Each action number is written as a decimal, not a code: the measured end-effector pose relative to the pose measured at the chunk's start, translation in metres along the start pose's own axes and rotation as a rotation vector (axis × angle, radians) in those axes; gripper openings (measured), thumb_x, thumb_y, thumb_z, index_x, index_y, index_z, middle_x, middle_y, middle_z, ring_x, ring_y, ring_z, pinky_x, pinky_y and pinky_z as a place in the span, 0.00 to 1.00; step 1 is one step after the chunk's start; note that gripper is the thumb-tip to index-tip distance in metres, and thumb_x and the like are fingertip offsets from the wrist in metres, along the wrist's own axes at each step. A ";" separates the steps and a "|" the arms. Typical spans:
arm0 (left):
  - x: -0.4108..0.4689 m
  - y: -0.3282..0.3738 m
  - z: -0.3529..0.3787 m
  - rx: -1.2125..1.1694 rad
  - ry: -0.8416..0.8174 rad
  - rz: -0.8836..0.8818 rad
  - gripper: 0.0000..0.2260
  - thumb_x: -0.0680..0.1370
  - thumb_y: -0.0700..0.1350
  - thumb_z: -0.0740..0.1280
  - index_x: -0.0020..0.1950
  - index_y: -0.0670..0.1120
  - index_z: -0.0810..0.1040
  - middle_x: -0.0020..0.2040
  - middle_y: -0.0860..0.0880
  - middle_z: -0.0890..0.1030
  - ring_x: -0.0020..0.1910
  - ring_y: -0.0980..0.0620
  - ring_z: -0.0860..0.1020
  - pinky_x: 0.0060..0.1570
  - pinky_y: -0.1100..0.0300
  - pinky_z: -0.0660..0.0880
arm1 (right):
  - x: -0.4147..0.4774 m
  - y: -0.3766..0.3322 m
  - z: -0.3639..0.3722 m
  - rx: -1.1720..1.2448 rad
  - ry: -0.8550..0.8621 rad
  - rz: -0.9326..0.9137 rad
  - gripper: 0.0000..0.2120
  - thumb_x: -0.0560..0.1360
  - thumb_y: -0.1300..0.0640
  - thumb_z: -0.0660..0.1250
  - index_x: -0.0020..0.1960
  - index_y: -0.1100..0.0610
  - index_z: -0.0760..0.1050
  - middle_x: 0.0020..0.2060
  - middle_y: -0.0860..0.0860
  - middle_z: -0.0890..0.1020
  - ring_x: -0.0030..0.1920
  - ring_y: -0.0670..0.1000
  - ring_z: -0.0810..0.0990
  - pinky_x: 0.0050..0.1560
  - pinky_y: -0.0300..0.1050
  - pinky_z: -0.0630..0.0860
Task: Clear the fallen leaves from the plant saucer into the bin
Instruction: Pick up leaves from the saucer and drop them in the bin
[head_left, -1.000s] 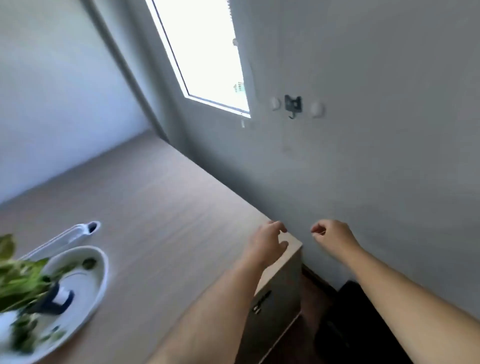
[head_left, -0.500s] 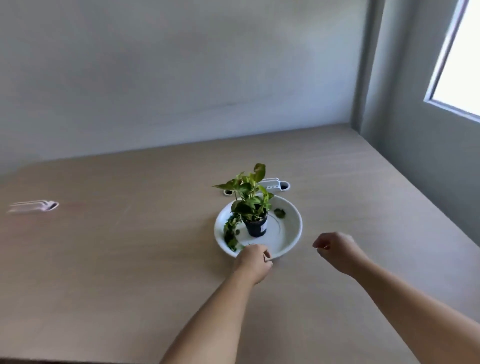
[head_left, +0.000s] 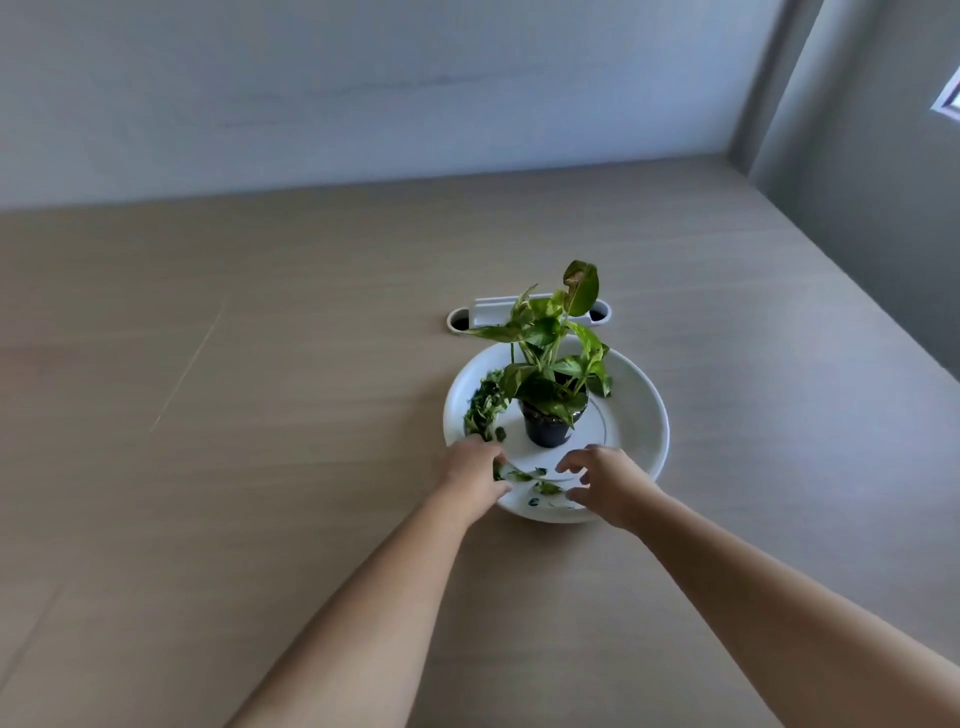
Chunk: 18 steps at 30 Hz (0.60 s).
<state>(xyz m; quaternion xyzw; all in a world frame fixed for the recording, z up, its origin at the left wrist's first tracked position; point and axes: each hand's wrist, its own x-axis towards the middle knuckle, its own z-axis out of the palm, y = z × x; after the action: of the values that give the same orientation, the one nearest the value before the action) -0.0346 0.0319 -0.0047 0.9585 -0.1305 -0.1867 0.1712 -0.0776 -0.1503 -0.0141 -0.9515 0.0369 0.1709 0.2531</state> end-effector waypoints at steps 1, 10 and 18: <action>0.005 -0.001 0.001 0.028 -0.007 0.010 0.17 0.74 0.49 0.71 0.61 0.46 0.77 0.63 0.45 0.76 0.63 0.45 0.74 0.62 0.55 0.69 | 0.005 -0.002 0.002 -0.010 -0.029 -0.009 0.19 0.70 0.58 0.71 0.61 0.52 0.75 0.57 0.54 0.78 0.53 0.53 0.79 0.55 0.44 0.75; 0.031 0.002 0.004 0.186 -0.129 0.062 0.15 0.71 0.49 0.71 0.57 0.54 0.78 0.56 0.50 0.80 0.58 0.47 0.76 0.60 0.54 0.65 | 0.035 -0.010 0.015 -0.235 -0.085 -0.163 0.18 0.71 0.64 0.68 0.60 0.54 0.76 0.57 0.56 0.75 0.55 0.57 0.77 0.54 0.48 0.75; 0.029 0.015 0.016 0.200 -0.123 0.070 0.19 0.67 0.58 0.73 0.50 0.50 0.76 0.50 0.50 0.80 0.49 0.46 0.78 0.54 0.53 0.70 | 0.033 0.003 0.012 -0.232 -0.051 -0.134 0.11 0.74 0.65 0.63 0.52 0.58 0.81 0.53 0.56 0.79 0.52 0.57 0.78 0.52 0.48 0.75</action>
<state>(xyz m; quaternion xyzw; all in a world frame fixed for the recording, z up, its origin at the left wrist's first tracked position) -0.0175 0.0044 -0.0220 0.9524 -0.1921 -0.2252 0.0728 -0.0507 -0.1462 -0.0371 -0.9701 -0.0532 0.1807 0.1529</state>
